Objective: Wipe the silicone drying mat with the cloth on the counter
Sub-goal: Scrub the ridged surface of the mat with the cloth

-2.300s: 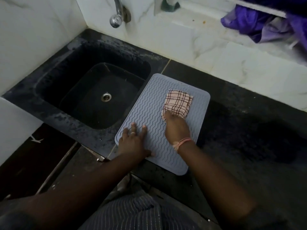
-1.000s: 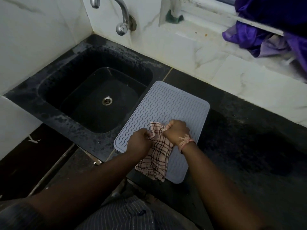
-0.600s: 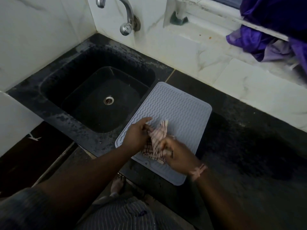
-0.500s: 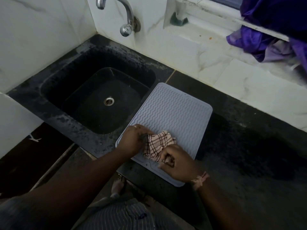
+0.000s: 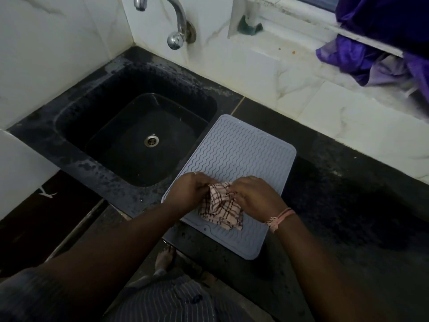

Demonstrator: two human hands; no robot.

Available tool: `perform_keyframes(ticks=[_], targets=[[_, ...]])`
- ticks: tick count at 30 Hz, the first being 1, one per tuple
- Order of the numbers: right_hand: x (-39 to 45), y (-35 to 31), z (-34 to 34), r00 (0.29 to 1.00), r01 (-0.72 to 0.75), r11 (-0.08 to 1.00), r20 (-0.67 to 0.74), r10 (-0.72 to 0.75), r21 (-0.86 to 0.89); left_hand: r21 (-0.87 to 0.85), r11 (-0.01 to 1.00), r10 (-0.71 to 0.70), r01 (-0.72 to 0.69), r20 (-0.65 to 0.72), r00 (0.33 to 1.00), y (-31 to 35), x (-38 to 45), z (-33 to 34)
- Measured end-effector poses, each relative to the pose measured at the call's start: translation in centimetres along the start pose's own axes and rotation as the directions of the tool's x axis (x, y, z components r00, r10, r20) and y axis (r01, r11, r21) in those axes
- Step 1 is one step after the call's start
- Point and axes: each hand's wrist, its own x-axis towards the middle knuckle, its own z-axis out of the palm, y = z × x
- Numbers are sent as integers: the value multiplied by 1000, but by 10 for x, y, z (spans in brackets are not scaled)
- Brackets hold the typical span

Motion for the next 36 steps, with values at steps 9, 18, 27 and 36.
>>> perform_keyframes(ticks=[9,18,27,36], targets=[[-19,-30,9,981,22,1000,-195,-18,19,223,961,138,-161,116,984,-7,-14,-3],[4,-64,71,952,-248,962,153,264,-117,196,973,108,-122,83,991,-17,-31,6],[-1,-32,49,969,-152,980,-175,174,131,286,949,-170,132,114,979,-25,-39,23],[31,28,20,922,-352,935,-161,352,31,559,812,-415,168,350,840,-24,-41,15]])
